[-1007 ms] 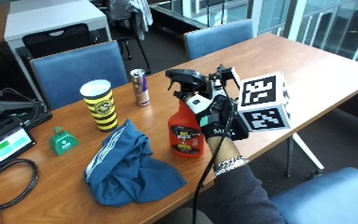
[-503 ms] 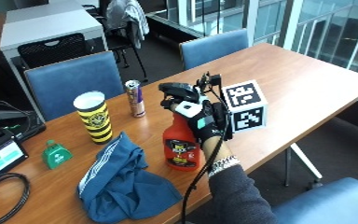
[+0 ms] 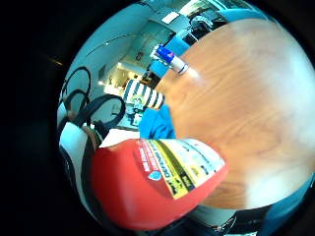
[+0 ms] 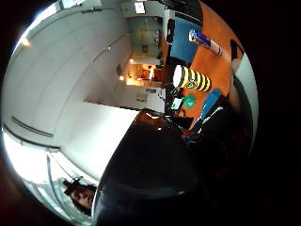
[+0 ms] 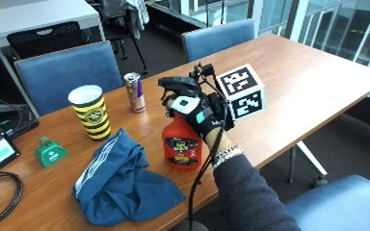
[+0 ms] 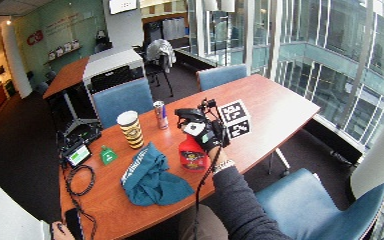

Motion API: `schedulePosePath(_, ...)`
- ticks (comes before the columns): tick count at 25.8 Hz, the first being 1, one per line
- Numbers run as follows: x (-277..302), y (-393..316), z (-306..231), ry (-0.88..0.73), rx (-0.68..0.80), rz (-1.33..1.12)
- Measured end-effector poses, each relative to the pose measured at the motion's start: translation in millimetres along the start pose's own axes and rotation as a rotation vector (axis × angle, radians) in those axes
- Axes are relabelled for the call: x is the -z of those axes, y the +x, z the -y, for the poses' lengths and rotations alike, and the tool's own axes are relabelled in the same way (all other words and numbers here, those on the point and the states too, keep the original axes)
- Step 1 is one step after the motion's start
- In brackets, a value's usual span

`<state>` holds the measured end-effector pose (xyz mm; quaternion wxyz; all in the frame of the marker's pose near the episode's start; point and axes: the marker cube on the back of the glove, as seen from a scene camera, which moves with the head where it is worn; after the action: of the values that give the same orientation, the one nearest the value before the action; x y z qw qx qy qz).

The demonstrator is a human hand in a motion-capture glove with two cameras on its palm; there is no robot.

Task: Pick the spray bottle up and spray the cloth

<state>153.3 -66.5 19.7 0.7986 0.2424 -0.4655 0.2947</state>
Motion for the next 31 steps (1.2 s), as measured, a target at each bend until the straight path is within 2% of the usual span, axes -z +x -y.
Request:
schedulePosePath(10,3.5,-11.6,4.2,0.045,0.055,0.0)
schedulePosePath(20,14.1,11.1,-2.3,-0.036,0.008,-0.003)
schedulePosePath(26,50.8,2.2,1.5,-0.079,-0.013,-0.187)
schedulePosePath(31,93.7,-32.5,10.9,-0.101,0.0,-0.412)
